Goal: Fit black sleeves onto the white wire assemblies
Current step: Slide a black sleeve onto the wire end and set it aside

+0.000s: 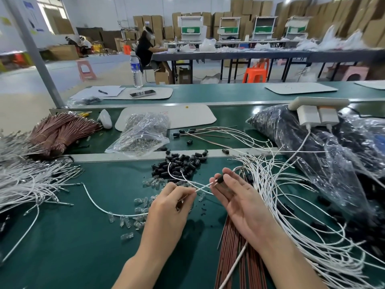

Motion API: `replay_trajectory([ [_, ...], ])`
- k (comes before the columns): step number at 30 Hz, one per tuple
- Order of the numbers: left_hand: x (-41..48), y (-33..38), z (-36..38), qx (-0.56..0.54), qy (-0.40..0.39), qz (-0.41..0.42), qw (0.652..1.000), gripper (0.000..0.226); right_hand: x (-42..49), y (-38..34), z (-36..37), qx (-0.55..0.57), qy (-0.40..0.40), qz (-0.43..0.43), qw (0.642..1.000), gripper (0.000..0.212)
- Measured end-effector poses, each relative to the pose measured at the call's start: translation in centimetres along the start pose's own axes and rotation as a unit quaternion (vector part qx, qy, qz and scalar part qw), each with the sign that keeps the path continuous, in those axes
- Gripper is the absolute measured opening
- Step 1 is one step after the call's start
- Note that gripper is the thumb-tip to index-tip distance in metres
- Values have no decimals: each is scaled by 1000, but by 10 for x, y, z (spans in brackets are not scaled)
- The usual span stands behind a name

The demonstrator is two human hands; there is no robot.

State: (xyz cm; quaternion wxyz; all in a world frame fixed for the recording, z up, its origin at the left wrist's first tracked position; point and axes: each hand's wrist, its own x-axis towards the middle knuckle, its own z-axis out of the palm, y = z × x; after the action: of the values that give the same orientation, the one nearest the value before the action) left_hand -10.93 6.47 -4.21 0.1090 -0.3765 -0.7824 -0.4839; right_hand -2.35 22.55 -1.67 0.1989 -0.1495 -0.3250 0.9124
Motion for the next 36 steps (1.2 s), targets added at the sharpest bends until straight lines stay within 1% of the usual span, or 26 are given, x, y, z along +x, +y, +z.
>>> replay_trajectory([
  [6, 0, 0, 2, -6, 2, 4, 1000, 10, 2, 3, -3, -20, -8, -2, 1000, 18],
  [10, 0, 0, 2, -6, 1, 10, 1000, 12, 0, 6, -1, -54, -16, 1, 998, 26],
  [14, 1, 1, 2, -27, 7, 12, 1000, 11, -1, 6, -1, -47, -18, 5, 999, 23],
  [17, 2, 4, 2, -42, 24, 15, 999, 10, -1, 6, -1, -29, -18, 18, 999, 27],
  [22, 1, 7, 2, -7, 17, 28, 999, 8, -1, 5, -1, -5, -25, 36, 999, 26],
  [25, 0, 6, 1, 17, 19, 33, 999, 7, -1, 7, 0, -18, -22, 37, 999, 24],
  [31, 2, 8, -1, 60, 53, 38, 996, 11, -1, 7, 1, -27, -6, 33, 999, 28],
  [36, 3, 9, 1, 64, 42, 50, 996, 10, 0, 10, 3, -35, -21, 48, 998, 27],
])
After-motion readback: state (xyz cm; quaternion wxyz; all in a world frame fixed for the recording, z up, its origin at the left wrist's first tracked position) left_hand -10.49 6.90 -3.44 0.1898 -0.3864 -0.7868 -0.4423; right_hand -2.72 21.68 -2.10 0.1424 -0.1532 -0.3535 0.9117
